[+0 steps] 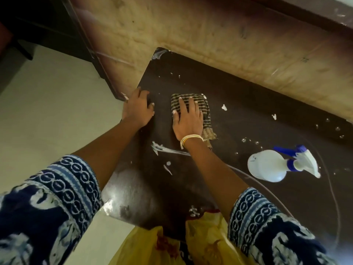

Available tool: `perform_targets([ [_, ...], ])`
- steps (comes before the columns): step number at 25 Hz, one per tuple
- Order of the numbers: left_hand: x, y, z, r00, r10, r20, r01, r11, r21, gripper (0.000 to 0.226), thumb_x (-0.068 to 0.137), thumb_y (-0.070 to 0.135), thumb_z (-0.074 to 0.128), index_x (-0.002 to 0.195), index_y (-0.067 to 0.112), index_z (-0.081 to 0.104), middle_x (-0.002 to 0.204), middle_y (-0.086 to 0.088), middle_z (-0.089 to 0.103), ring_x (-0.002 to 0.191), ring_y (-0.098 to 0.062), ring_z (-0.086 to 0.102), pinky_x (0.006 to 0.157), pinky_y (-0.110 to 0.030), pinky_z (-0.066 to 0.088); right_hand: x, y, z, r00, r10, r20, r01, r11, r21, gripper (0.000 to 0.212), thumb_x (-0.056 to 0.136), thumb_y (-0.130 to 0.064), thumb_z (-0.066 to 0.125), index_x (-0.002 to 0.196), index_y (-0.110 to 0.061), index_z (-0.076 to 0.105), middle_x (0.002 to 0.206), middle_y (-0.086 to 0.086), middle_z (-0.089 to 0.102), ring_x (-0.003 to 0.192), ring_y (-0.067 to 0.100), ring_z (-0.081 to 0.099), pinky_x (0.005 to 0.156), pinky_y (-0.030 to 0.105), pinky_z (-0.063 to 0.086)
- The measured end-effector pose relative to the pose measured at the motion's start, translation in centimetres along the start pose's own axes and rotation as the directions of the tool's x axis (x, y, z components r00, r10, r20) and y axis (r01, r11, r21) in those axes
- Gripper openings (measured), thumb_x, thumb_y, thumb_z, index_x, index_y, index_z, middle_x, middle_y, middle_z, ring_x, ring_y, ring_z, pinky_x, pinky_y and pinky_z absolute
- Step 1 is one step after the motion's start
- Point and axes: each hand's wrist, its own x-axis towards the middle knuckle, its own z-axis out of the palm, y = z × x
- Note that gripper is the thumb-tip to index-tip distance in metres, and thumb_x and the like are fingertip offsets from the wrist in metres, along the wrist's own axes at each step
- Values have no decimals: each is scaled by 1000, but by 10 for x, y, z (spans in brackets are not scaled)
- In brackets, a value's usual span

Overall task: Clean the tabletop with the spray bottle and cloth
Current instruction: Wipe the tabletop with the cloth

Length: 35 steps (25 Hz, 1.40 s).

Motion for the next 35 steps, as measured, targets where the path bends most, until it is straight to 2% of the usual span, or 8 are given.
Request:
perform_targets([
  [4, 45, -24, 11, 997, -66, 27, 67, 996, -53, 53, 99, 31, 49, 146, 12, 33, 151, -14, 34, 131, -38, 43, 101, -53, 41, 16, 0, 38, 999, 20, -28, -24, 990, -140, 57, 101, -45, 25, 156, -28, 18, 165, 8, 10, 151, 31, 7, 120, 51, 14],
  [8, 69, -30, 26, 982, -172, 75, 187, 931, -315, 44, 104, 34, 34, 140, 9, 40, 129, -20, 57, 116, -42, 55, 93, -48, 44, 72, -11, 34, 996, -78, -39, 70, 984, -165, 57, 102, -44, 24, 156, -29, 18, 165, 6, 10, 151, 31, 7, 119, 50, 12],
  [15, 62, -26, 39, 977, -182, -107, 175, 982, -76, 38, 105, 36, 26, 126, 11, 45, 110, -15, 66, 94, -39, 64, 69, -38, 36, 152, -52, 32, 998, 47, -44, -53, 991, -125, 56, 102, -42, 22, 157, -30, 11, 165, 6, 3, 152, 31, 0, 121, 51, 8],
  [21, 62, -25, 40, 978, -179, -104, 173, 982, -72, 36, 105, 37, 26, 123, 13, 45, 109, -14, 65, 91, -38, 64, 67, -37, 37, 161, -46, 24, 878, -459, 140, 479, 850, -218, 53, 102, -46, 23, 154, -41, 17, 165, 0, 9, 151, 27, 8, 120, 52, 12],
  [25, 62, -27, 40, 978, -177, -110, 169, 983, -77, 35, 105, 37, 25, 121, 14, 46, 107, -12, 67, 90, -38, 65, 69, -38, 40, 189, -2, 7, 999, -40, -36, 33, 984, -174, 54, 100, -48, 26, 153, -45, 17, 165, 0, 8, 151, 30, 5, 119, 59, 7],
  [29, 62, -26, 40, 977, -179, -118, 173, 983, -59, 35, 106, 37, 26, 124, 14, 46, 105, -10, 68, 90, -34, 67, 70, -38, 45, 191, 8, 0, 950, 308, -46, -310, 948, -67, 55, 101, -48, 20, 154, -43, 9, 166, 1, -2, 152, 30, -5, 118, 60, 1],
  [32, 62, -27, 39, 975, -186, -119, 182, 982, -42, 35, 105, 36, 26, 124, 14, 45, 106, -12, 67, 90, -37, 65, 68, -38, 41, 174, -37, 14, 998, 59, -12, -60, 990, -130, 55, 101, -47, 20, 155, -41, 9, 166, 4, 1, 151, 33, -2, 119, 60, 4],
  [35, 62, -26, 40, 976, -188, -105, 184, 982, -52, 36, 105, 36, 26, 127, 14, 44, 107, -13, 66, 92, -38, 64, 69, -37, 38, 139, -64, 33, 931, -351, 100, 364, 911, -194, 53, 101, -47, 23, 153, -44, 17, 165, 1, 10, 151, 31, 7, 118, 58, 8],
])
